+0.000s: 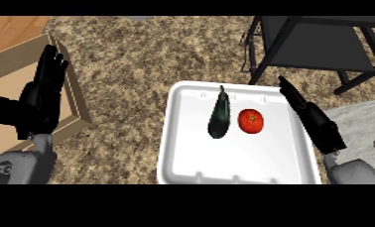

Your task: Pick the tomato from the tray and place it in the tiered shelf

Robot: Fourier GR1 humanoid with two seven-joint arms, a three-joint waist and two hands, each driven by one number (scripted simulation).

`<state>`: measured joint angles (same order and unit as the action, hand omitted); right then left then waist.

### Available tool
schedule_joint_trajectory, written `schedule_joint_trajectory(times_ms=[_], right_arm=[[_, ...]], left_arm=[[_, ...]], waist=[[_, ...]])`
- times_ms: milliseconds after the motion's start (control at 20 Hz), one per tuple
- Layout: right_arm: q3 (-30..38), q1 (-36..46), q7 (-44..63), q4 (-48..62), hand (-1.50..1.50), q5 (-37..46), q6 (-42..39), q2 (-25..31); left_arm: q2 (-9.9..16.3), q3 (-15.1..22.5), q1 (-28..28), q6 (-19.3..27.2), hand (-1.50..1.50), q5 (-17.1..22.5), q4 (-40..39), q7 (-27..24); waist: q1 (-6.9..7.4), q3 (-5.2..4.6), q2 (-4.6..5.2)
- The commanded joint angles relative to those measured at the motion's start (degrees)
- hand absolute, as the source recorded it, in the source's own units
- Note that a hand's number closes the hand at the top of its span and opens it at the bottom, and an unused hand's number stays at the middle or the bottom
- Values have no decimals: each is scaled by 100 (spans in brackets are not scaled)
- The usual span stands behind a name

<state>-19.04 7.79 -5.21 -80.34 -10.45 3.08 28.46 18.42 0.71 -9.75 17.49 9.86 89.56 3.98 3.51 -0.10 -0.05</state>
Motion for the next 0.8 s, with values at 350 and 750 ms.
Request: schedule_joint_trajectory(times_ms=[350, 750], right_arm=[[1807, 436, 149, -522, 150, -2445, 1212, -2357], [2111, -360, -911, 609, -150, 509, 4645, -1804]], left_arm=[[-46, 675, 292, -546, 0, -248, -144, -93], [-255, 1176, -60, -676, 0, -606, -463, -94]], waist=[[-879, 308, -71], [-536, 23, 22]])
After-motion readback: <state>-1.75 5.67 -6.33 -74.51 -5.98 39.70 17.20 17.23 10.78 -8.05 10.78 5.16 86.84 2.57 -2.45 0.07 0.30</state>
